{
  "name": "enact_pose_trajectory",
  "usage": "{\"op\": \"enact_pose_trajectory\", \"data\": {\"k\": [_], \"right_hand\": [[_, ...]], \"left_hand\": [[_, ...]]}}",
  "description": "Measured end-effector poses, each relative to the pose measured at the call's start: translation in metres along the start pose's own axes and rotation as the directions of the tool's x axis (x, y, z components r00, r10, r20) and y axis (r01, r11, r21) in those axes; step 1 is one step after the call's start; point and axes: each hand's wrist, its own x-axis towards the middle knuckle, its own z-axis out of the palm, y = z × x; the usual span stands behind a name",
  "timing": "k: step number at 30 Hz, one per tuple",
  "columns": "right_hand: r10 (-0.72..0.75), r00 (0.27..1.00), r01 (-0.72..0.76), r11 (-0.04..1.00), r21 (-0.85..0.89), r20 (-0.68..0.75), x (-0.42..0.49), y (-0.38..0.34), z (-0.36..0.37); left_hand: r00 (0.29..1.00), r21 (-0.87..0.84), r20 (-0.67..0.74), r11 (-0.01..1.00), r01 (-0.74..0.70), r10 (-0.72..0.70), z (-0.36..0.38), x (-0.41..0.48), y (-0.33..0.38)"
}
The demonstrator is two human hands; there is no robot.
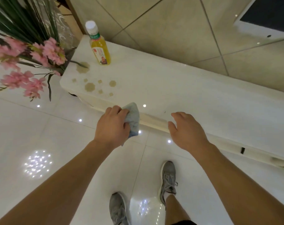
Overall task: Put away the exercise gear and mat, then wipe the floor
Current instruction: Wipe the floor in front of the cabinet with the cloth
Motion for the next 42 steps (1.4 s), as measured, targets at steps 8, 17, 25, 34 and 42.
{"op": "enact_pose_trajectory", "data": {"k": [8, 17, 25, 34, 42], "right_hand": [[0.066, 0.998, -0.066, 0.998, 0.020, 0.020, -0.051, -0.046, 0.053], [0.048, 0.995, -0.050, 0.998, 0.027, 0.083, -0.055, -0.034, 0.116], [0.025, 0.987, -0.028, 0.999, 0.019, 0.159, -0.038, -0.004, 0.209], [-0.030, 0.969, 0.046, 0.997, -0.059, 0.246, 0.030, 0.041, 0.391], [-0.130, 0.976, 0.144, 0.987, -0.074, 0.173, 0.085, 0.082, 0.512]], "left_hand": [[0.997, -0.009, 0.045, 0.998, -0.056, 0.057, 0.000, -0.059, -0.045], [0.992, -0.030, 0.113, 0.998, -0.054, 0.057, 0.056, -0.082, -0.061], [0.982, -0.023, 0.157, 0.995, -0.101, 0.103, 0.148, -0.093, -0.081], [0.960, -0.027, 0.222, 0.985, -0.169, 0.170, 0.333, -0.085, -0.139], [0.965, -0.040, 0.144, 0.976, -0.214, 0.218, 0.470, -0.068, -0.168]]}}
